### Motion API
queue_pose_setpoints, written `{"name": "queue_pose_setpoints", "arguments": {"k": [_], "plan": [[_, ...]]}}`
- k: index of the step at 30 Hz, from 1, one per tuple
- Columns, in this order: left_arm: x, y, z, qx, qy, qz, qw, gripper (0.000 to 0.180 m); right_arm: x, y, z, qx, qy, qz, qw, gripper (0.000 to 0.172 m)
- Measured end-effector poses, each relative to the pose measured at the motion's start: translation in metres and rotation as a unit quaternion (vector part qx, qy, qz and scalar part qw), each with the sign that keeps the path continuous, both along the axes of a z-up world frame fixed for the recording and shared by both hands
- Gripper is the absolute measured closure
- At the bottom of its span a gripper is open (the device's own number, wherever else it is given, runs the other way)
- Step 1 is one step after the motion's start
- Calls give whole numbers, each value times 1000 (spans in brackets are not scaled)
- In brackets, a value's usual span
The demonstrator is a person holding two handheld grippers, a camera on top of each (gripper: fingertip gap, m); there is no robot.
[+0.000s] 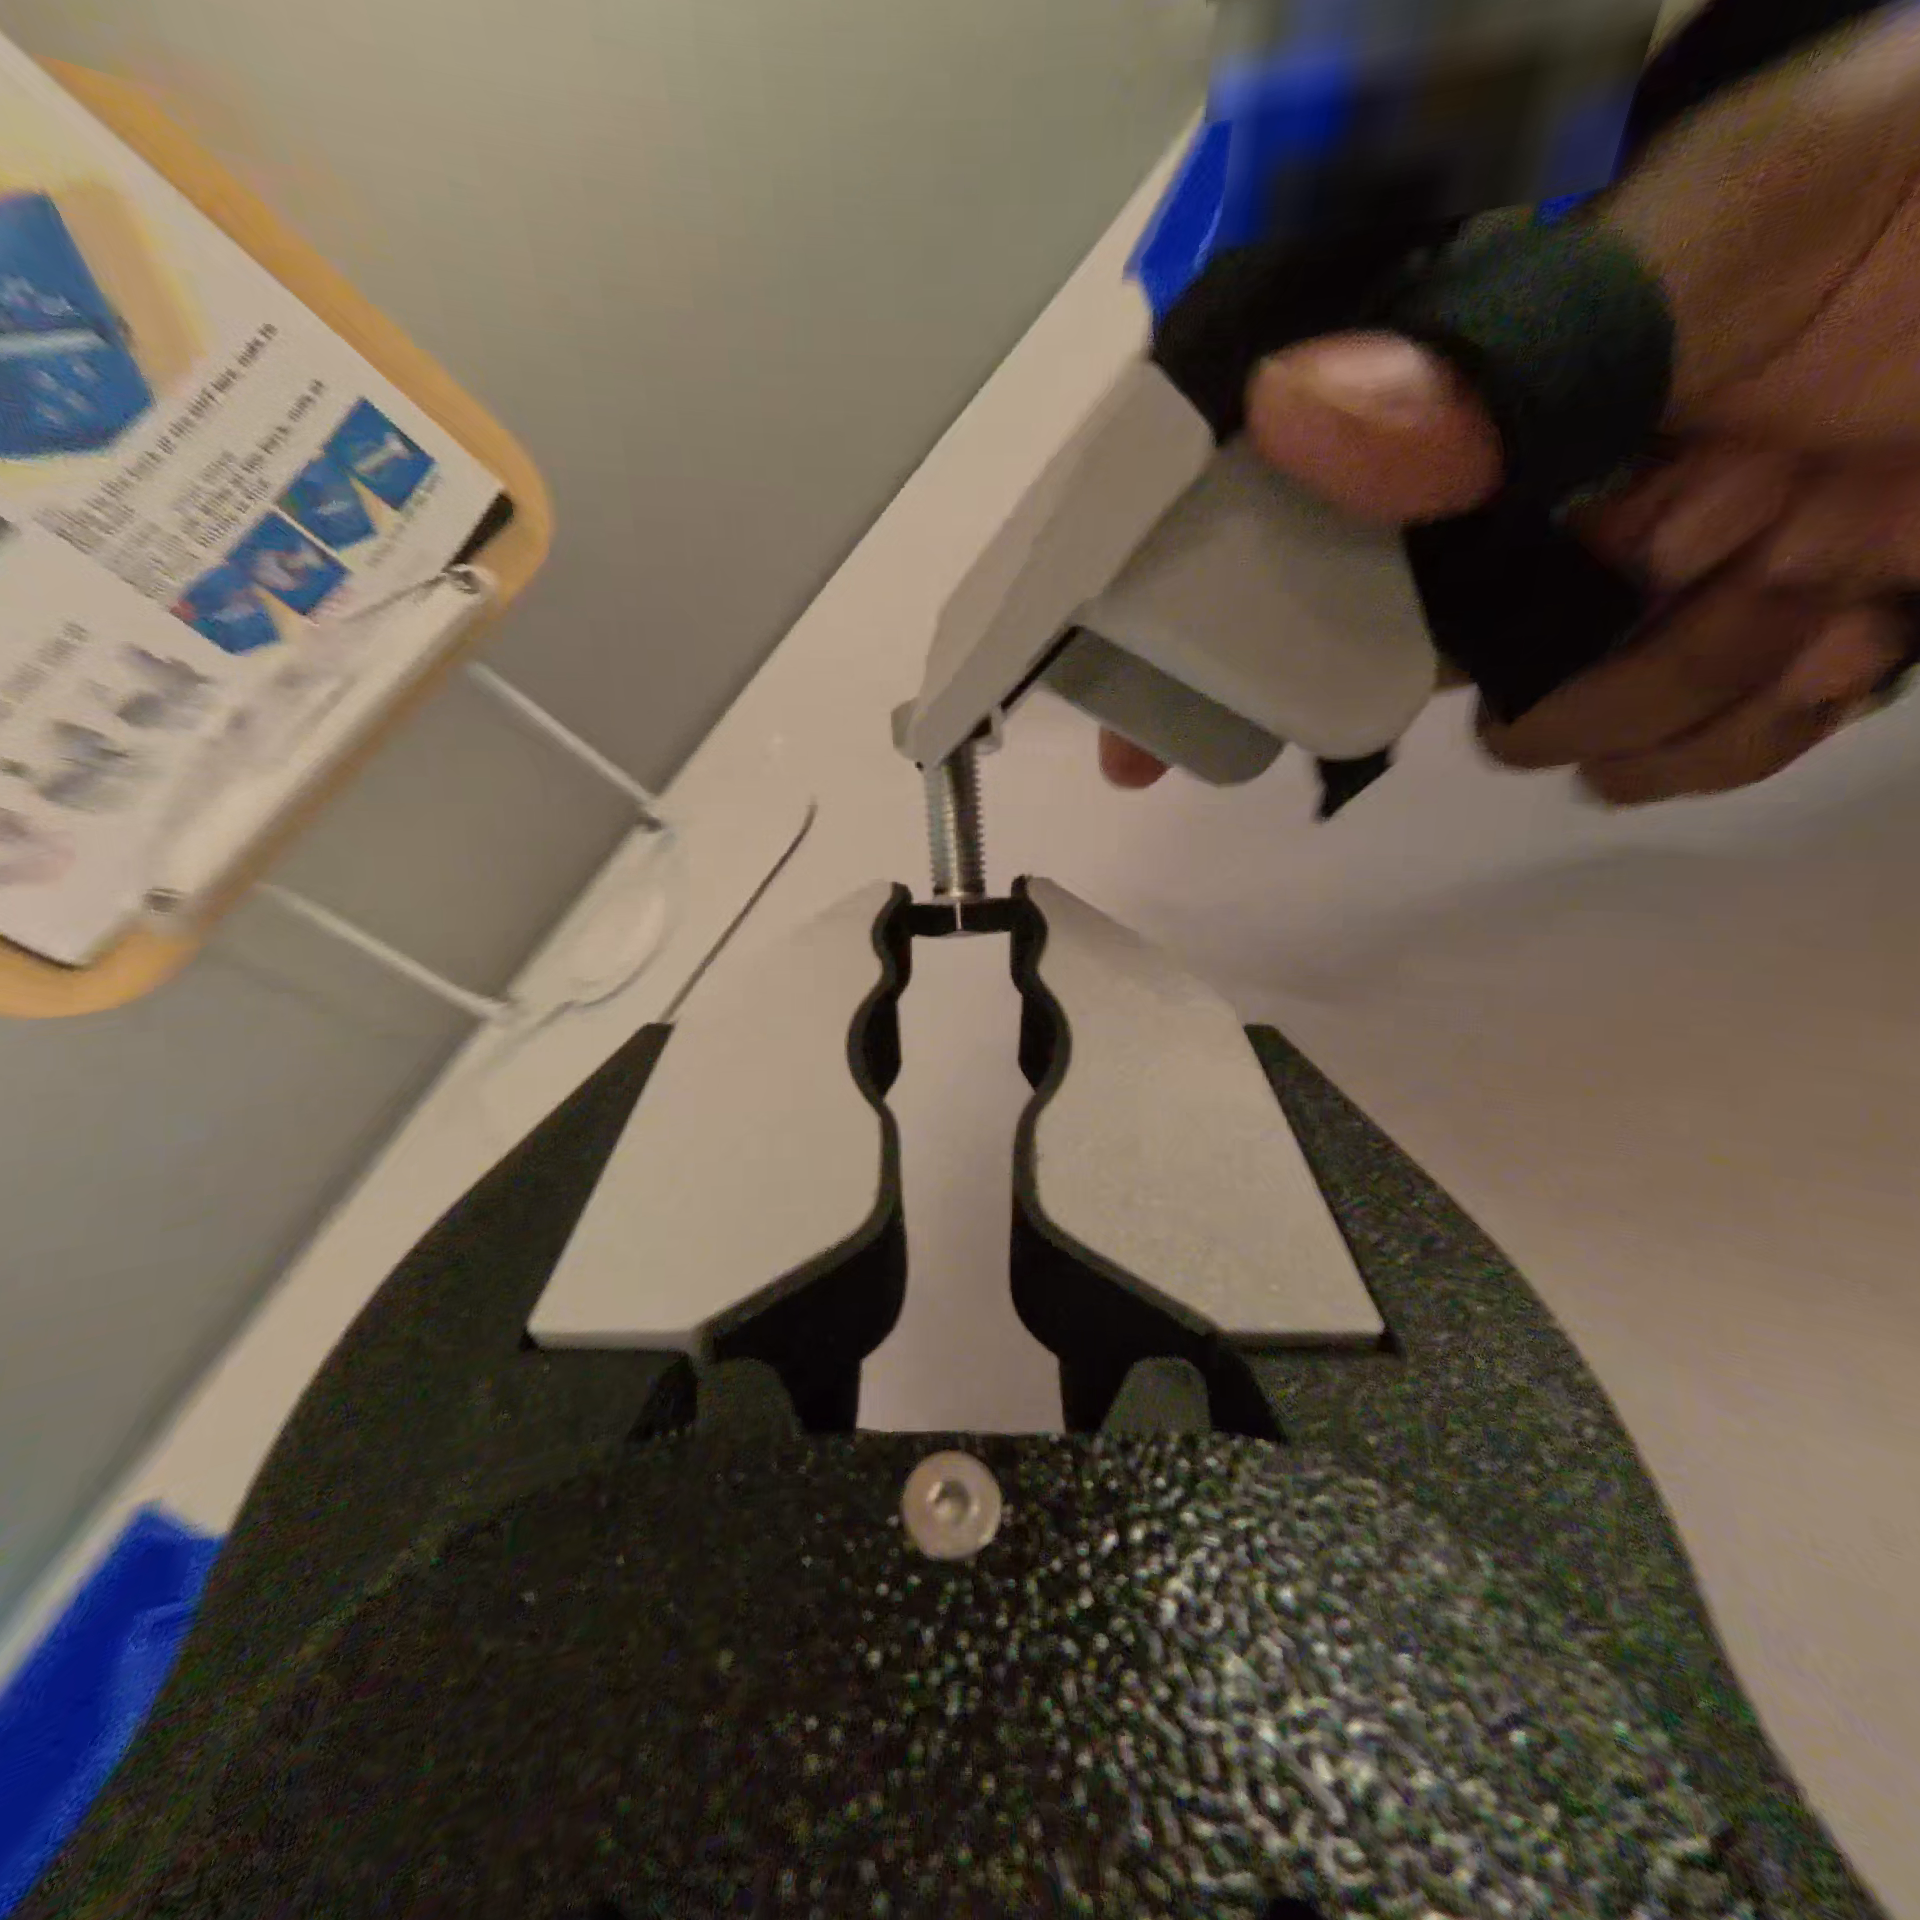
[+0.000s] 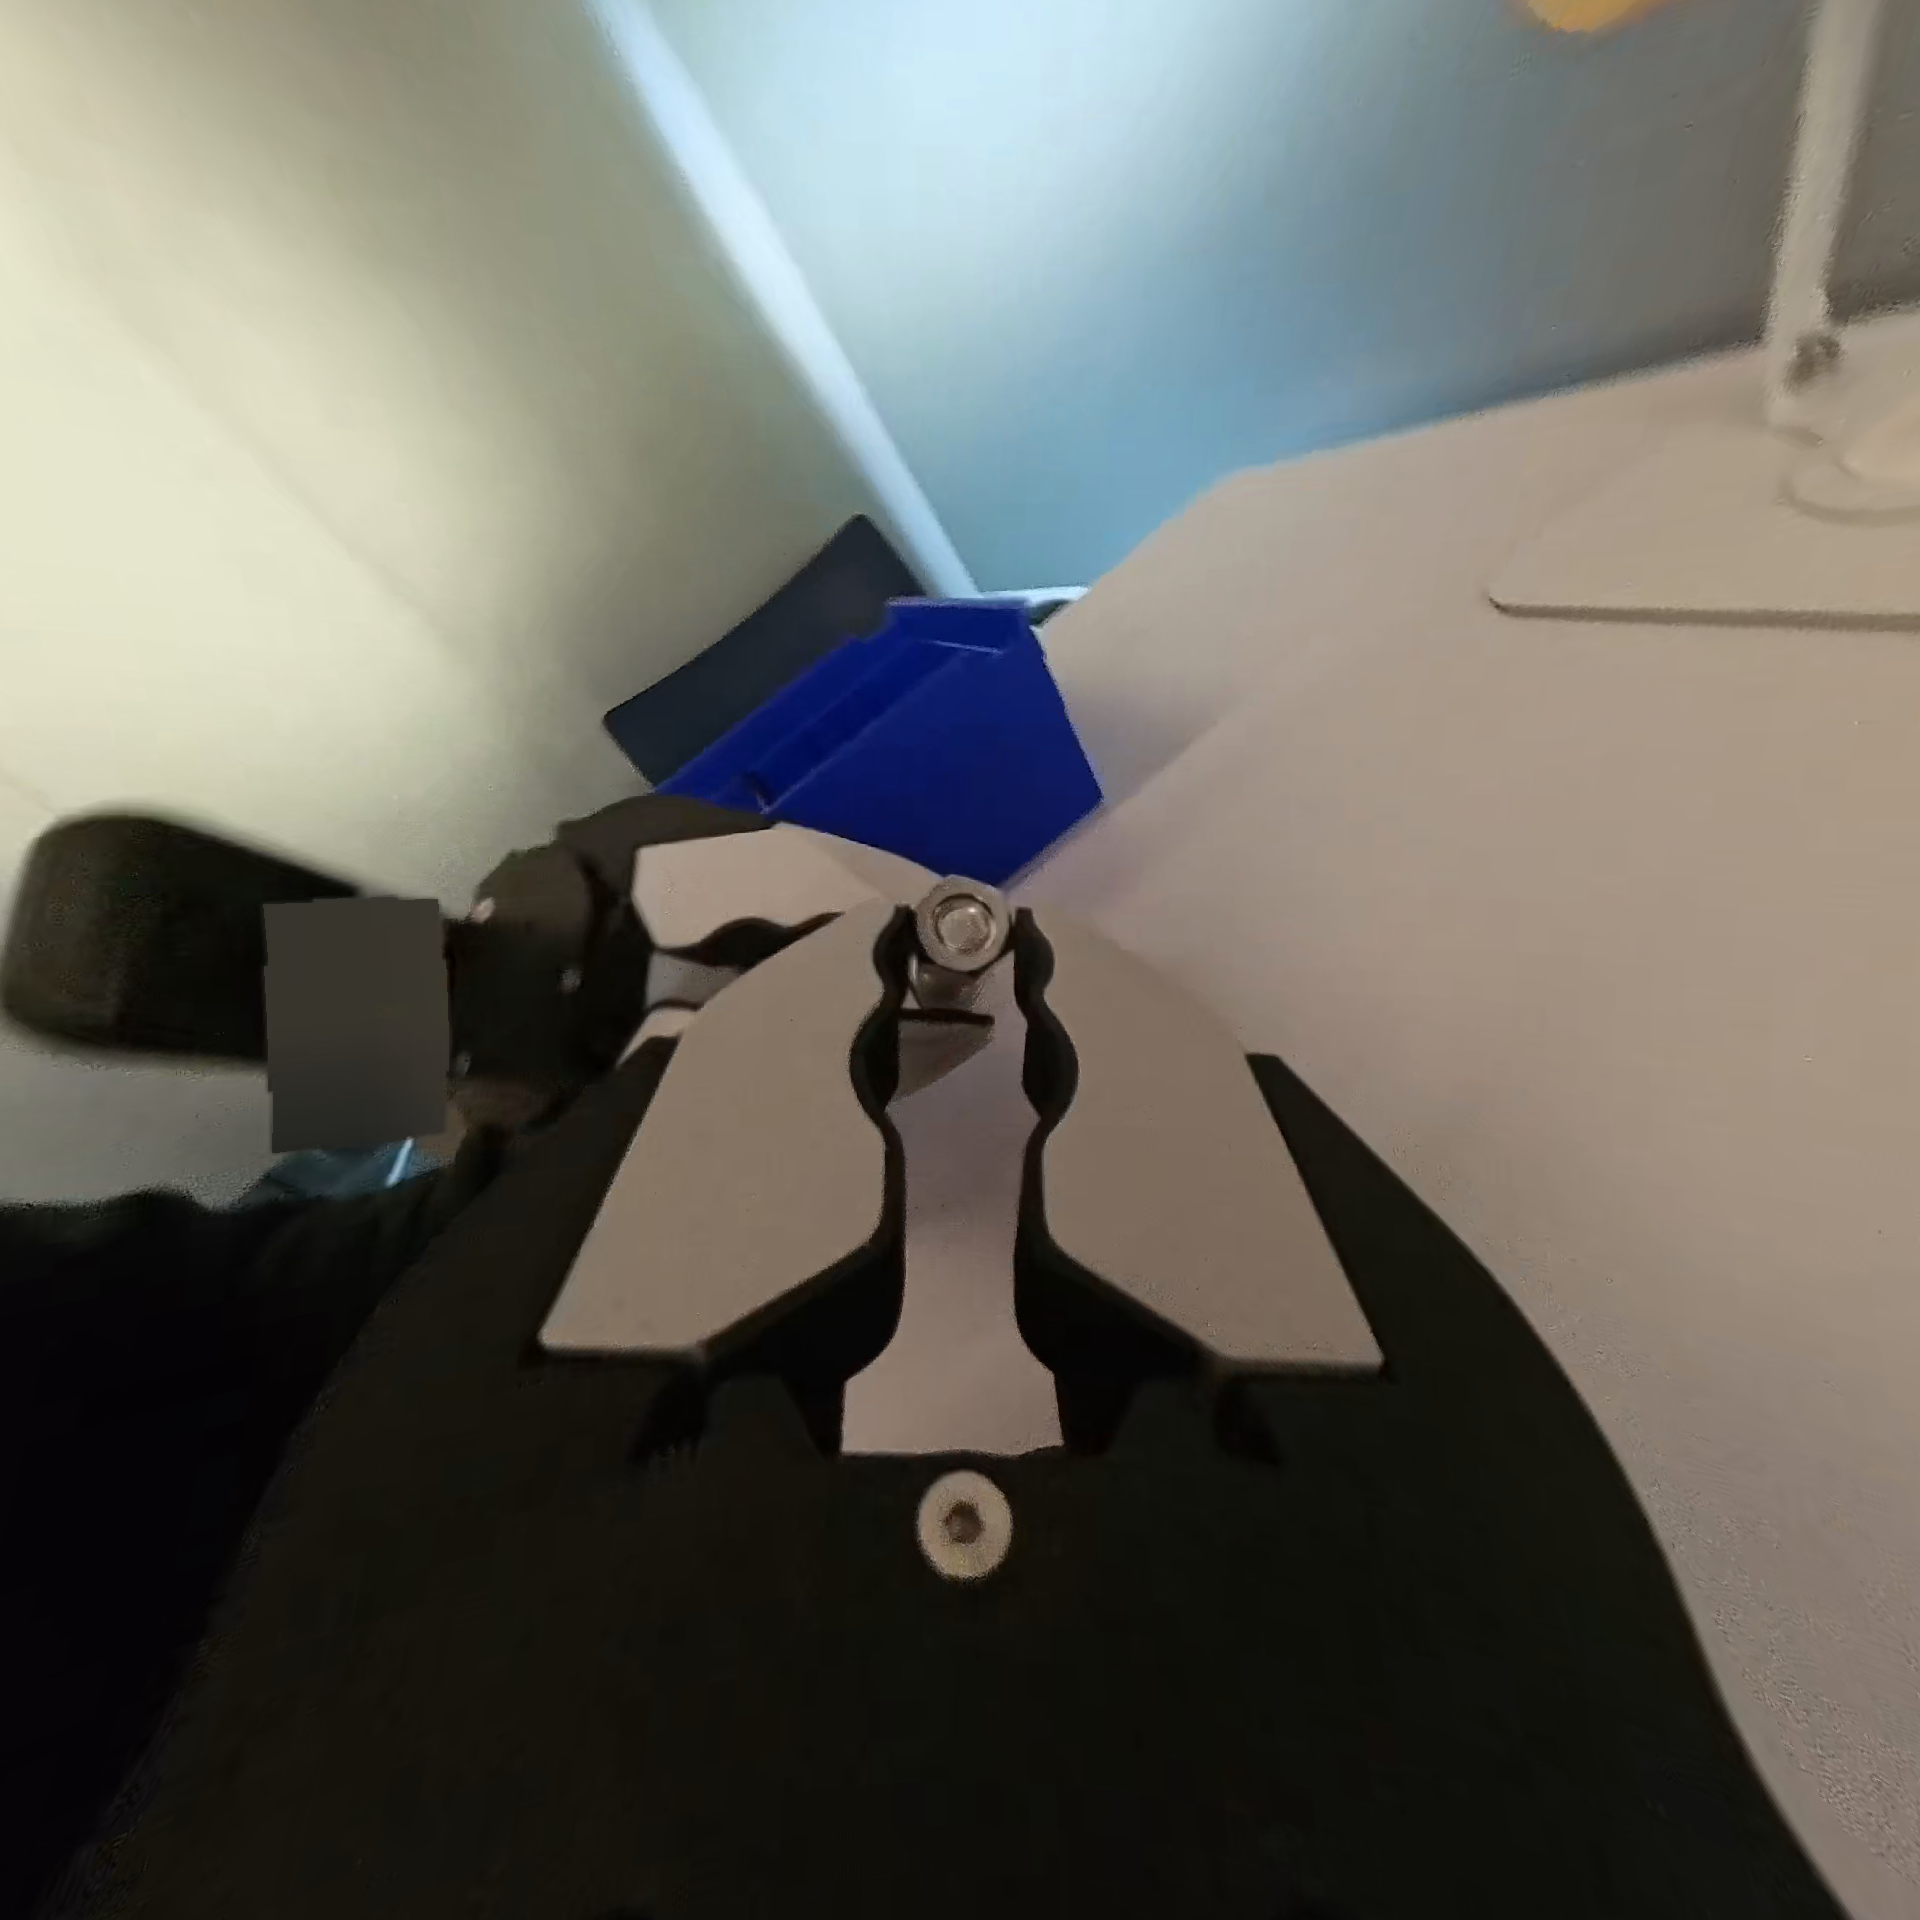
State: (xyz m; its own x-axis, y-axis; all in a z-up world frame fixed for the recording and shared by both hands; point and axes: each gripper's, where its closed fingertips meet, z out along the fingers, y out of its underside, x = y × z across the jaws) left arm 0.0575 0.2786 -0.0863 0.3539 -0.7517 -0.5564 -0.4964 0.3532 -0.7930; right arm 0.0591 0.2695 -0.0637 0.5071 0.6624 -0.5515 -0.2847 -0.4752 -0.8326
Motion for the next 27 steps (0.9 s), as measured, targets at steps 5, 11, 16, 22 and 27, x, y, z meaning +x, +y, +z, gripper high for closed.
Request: {"name": "queue_pose_setpoints", "arguments": {"k": [5, 11, 16, 22, 27], "plan": [[4, -4, -2, -33, -7, -16, 999, 163, -2, -6, 7, 43, -9, 44, 998, 122], [3, -18, 11, -184, -113, -115, 970, 163, 5, -19, 19, 178, -75, 107, 975, 124], [5, -28, 10, -224, -116, -160, 954, 163, 6, -26, 12, 215, -129, 135, 959, 129], [7, -34, -8, -171, -25, -157, 972, 163, 0, -31, -3, 211, -186, 157, 946, 153], [-2, -15, -19, 40, 116, -70, 990, 163, 2, -20, -27, -15, -140, 138, 980, 153]]}}
